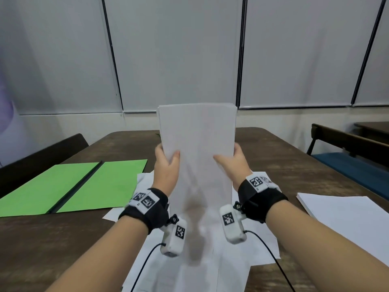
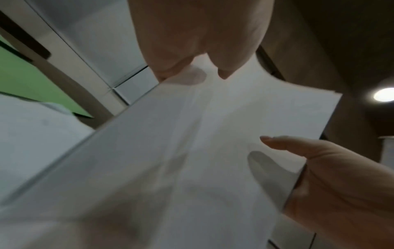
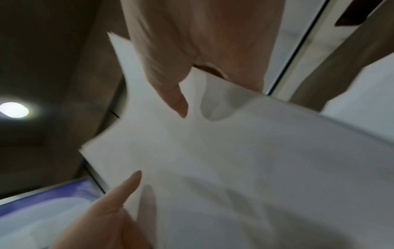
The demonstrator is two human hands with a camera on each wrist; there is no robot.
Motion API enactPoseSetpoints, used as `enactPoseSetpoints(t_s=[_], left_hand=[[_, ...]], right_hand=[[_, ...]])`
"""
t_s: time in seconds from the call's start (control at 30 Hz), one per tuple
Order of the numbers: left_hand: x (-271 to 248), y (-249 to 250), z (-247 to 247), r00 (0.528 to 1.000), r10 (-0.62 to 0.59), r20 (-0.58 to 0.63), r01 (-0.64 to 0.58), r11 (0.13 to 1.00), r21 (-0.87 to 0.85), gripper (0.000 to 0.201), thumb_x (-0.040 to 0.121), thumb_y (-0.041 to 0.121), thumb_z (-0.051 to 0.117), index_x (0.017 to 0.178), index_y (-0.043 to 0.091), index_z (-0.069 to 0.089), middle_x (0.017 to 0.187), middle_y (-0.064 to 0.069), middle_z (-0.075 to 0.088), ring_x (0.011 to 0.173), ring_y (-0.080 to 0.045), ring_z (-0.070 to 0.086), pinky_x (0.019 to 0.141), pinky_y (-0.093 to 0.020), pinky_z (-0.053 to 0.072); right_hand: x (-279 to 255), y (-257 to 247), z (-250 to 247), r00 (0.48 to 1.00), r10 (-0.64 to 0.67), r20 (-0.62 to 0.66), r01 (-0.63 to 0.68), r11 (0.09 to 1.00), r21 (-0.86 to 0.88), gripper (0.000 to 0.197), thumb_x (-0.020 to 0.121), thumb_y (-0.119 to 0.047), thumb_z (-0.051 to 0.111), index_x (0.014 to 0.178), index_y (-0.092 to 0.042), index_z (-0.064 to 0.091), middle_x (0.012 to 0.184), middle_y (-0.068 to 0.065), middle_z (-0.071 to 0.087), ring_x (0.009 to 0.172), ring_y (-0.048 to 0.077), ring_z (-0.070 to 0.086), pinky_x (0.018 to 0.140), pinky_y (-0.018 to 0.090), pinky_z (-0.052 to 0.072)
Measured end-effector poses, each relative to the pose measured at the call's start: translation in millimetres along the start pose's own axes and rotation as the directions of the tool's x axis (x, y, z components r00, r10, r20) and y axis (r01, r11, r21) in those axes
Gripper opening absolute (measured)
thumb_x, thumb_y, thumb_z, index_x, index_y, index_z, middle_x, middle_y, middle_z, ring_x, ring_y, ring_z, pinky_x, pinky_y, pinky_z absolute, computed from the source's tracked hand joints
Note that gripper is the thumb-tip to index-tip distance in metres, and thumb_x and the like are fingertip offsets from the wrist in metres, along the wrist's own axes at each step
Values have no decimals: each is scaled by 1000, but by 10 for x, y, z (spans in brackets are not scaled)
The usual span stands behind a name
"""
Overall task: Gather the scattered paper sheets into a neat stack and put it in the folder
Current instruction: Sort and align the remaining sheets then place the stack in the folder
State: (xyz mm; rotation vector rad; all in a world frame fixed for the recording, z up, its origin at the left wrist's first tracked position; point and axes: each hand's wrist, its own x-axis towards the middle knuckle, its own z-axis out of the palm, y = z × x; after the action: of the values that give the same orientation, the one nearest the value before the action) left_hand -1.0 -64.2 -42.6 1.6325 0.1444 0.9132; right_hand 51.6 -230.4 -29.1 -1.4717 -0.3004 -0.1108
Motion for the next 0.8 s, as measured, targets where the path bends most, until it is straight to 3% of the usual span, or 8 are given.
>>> enactPoseSetpoints(t_s=[0.1,0.2,0.3,0.47,0.53,0.6,0.7,0.8], left_hand=[[-159,-280,-50,981,-172,85,166,983,76,43,96,15,51,134,8,31,115,-2,56,108,-20,56,92,-28,42],[-170,-337,-98,974,-193,116,161,957,240,23,97,9,46,118,10,38,110,-4,55,103,-22,55,85,-28,41],[-92,-264,-109,949,-263,176,199,928,316,27,92,12,50,119,9,44,110,-5,58,104,-26,58,86,-36,49],[-235,-335,-150,762,-565,315,416,801,430,24,92,24,57,109,7,54,100,-9,61,82,-21,62,64,-32,55],[-280,-476,-234,749,-609,261,368,710,600,29,91,29,61,109,7,56,98,-8,57,90,-25,60,69,-29,50],[-297,-636,-370,747,-637,190,249,532,809,38,86,36,65,109,6,60,105,-8,61,108,-29,58,81,-28,45],[-277,-886,-537,724,-690,6,240,260,935,89,55,64,71,123,10,54,128,-14,55,120,-33,49,100,-34,41],[-245,-926,-624,731,-680,-54,242,184,953,106,46,77,71,126,11,50,134,-14,50,124,-30,46,102,-33,41]], right_hand=[[-72,356,-75,988,153,32,-149,983,-110,20,78,-9,69,90,-22,59,102,6,70,97,25,67,93,43,53],[-81,483,-165,986,166,16,-159,962,-223,17,82,-10,64,98,-14,65,104,11,71,94,26,68,90,43,55],[-50,412,-352,995,99,4,-93,944,-318,27,82,-11,67,109,-11,61,104,5,69,96,23,66,89,38,53],[-104,572,-793,975,223,8,-177,795,-580,38,82,-12,70,119,-9,60,116,9,66,107,26,61,93,31,46],[-153,673,-960,955,293,-45,-244,695,-677,41,83,-12,68,123,-6,59,121,12,63,110,28,60,88,27,44],[-198,740,-1100,921,378,-95,-317,588,-744,45,87,-13,65,130,-4,54,129,14,58,118,29,55,92,28,43],[-246,815,-1244,868,481,-122,-360,441,-822,50,94,-14,58,140,-3,41,143,14,46,131,28,44,99,26,37],[-213,871,-1277,836,524,-165,-392,360,-847,60,97,-27,54,148,-5,30,154,13,29,140,27,34,105,27,33]])
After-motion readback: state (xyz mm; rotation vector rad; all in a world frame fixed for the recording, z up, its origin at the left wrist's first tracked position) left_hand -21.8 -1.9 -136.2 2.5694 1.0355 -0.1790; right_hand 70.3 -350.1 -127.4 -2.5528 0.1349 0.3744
